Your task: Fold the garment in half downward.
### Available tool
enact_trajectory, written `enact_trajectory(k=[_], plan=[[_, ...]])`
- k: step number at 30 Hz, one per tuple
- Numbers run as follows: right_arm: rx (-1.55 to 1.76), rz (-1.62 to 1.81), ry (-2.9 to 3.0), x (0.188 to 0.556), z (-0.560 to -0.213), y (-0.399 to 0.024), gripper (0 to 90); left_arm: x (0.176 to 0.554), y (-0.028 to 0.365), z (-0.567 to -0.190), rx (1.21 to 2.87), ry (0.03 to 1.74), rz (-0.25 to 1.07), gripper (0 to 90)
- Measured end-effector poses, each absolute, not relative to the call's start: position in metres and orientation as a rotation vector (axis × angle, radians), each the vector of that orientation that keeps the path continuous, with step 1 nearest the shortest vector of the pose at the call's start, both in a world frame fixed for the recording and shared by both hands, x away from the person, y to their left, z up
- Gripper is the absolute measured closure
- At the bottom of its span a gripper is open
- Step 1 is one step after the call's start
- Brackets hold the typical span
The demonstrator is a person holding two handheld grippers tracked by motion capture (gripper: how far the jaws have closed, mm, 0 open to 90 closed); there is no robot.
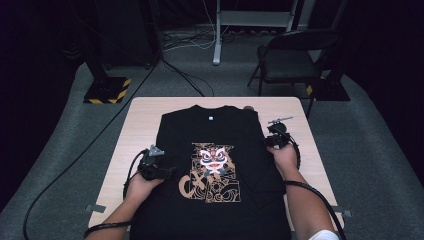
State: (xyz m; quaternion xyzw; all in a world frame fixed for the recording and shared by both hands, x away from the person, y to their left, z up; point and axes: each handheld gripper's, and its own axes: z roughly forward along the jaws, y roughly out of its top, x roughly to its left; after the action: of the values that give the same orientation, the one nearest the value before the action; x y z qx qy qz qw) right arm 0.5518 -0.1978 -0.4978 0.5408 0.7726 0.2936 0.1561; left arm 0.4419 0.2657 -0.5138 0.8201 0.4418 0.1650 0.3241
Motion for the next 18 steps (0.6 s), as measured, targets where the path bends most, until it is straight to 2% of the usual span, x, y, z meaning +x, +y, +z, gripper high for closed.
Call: enact_trajectory(k=[7, 14, 18], plan=[[1.562, 0.864, 2.235, 0.555, -0.499, -0.199, 70.0, 0.455, 0.282, -0.503, 2.092, 1.226, 0.374, 19.8], [1.554, 0.902, 2.263, 0.555, -0.500, -0.198, 85.3, 0.492, 0.299, -0.497, 2.071, 1.356, 0.438, 22.3], [1.517, 0.875, 2.277, 0.554, -0.499, -0.195, 86.6, 0.511, 0.301, -0.498, 2.060, 1.411, 0.441, 23.2]])
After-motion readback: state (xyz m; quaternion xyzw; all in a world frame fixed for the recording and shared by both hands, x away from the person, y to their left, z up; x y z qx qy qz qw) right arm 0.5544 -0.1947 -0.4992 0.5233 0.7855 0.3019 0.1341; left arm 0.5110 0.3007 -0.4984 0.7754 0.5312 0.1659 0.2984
